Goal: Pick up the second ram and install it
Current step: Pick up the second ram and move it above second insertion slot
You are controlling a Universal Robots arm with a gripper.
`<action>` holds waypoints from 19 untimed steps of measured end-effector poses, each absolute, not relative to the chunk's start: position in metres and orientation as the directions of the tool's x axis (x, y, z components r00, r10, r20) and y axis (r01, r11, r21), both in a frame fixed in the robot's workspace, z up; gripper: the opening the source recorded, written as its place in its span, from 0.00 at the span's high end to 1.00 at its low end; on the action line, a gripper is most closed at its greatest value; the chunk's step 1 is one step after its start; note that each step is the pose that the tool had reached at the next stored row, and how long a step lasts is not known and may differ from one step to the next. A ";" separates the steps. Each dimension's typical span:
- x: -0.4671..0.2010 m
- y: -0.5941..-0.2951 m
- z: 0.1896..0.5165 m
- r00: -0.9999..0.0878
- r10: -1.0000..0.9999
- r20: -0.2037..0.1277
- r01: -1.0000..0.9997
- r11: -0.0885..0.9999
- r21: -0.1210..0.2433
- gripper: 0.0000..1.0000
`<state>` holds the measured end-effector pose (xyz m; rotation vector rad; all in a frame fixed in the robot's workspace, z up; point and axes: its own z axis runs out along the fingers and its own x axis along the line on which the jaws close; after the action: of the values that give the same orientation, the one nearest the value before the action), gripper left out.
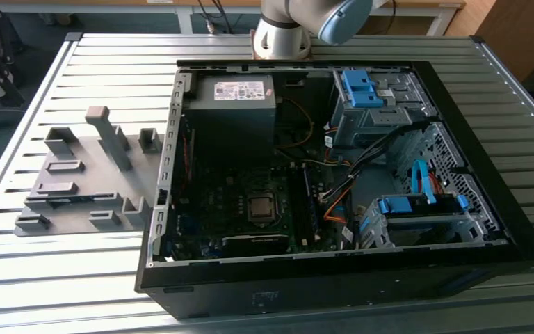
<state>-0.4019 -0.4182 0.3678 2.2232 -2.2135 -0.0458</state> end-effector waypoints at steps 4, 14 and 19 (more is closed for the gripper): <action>-0.402 -0.418 0.368 0.012 -1.000 -0.018 -1.000 -0.013 0.023 0.89; -0.402 -0.419 0.366 0.013 -1.000 -0.018 -1.000 -0.014 0.024 0.76; -0.402 -0.422 0.362 0.013 -1.000 -0.018 -1.000 -0.014 0.023 0.75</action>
<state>-0.4019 -0.4219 0.3621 2.2333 -2.2034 -0.0460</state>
